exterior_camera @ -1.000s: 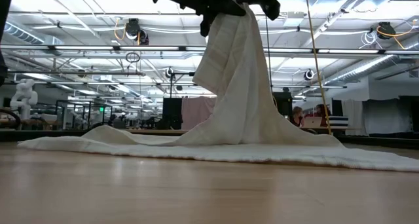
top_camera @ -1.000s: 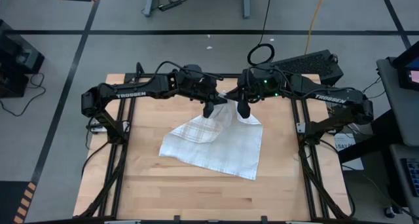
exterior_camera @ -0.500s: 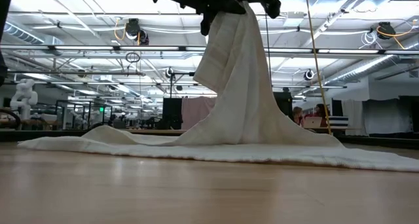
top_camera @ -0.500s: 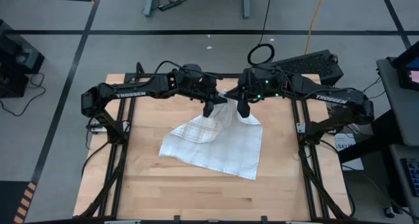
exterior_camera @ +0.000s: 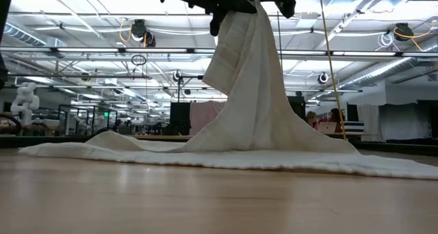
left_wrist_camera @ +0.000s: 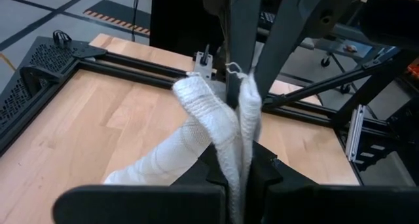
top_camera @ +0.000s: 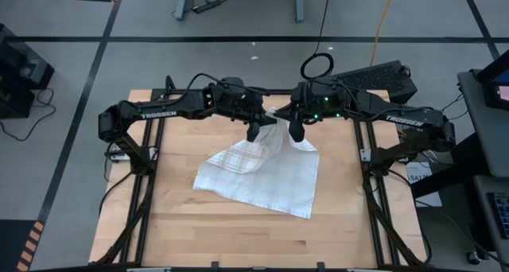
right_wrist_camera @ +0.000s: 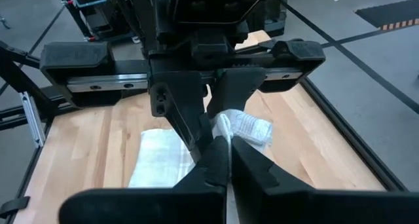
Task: Roll towel into tight, uniform cylinder
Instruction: Roll the white towel
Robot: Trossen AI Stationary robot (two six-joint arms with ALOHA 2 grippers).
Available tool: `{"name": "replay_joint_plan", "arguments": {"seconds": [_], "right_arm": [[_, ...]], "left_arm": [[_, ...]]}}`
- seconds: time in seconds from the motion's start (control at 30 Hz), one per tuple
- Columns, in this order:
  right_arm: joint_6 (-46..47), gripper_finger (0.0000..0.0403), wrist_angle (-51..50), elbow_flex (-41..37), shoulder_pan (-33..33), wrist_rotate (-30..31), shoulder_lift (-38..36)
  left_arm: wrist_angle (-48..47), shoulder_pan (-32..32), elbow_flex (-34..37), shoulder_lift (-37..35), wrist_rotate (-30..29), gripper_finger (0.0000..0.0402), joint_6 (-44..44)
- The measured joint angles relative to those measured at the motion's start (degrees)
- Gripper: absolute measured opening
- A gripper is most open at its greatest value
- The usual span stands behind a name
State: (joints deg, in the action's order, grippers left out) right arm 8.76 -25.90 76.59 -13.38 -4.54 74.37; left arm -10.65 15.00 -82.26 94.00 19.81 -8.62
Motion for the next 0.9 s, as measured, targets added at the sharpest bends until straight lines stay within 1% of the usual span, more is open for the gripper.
{"name": "replay_joint_plan", "arguments": {"seconds": [0.23, 0.43, 0.5, 0.57, 0.7, 0.8, 0.9], "right_arm": [[-0.16, 0.0000, -0.83, 1.51, 0.00, 0.34, -0.02], [0.25, 0.0000, -0.27, 1.72, -0.03, 0.57, -0.23], [0.28, 0.0000, -0.30, 1.73, -0.05, 0.57, -0.23], [0.33, 0.0000, -0.38, 1.73, -0.05, 0.57, -0.22], [0.63, 0.0000, -0.85, 1.79, -0.05, 0.55, -0.22], [0.64, 0.0000, -2.75, 1.82, -0.05, 0.55, -0.24], [0.68, 0.0000, -4.26, 1.82, -0.05, 0.55, -0.24]], "left_arm": [[0.56, -0.02, -0.07, -0.11, -0.37, 0.0019, -0.09], [0.09, -0.02, 0.15, 0.13, -1.11, 0.0064, -1.15], [0.06, -0.02, 0.15, 0.13, -1.11, 0.0071, -0.79], [0.08, -0.07, 0.20, 0.13, -1.38, 0.0069, -0.31], [0.49, -0.07, 0.20, 0.13, -2.14, 0.0047, -0.12], [1.64, -0.04, 0.20, 0.13, -2.16, 0.0028, -1.58], [3.56, -0.02, 0.20, 0.13, -2.16, 0.0022, -2.47]]}}
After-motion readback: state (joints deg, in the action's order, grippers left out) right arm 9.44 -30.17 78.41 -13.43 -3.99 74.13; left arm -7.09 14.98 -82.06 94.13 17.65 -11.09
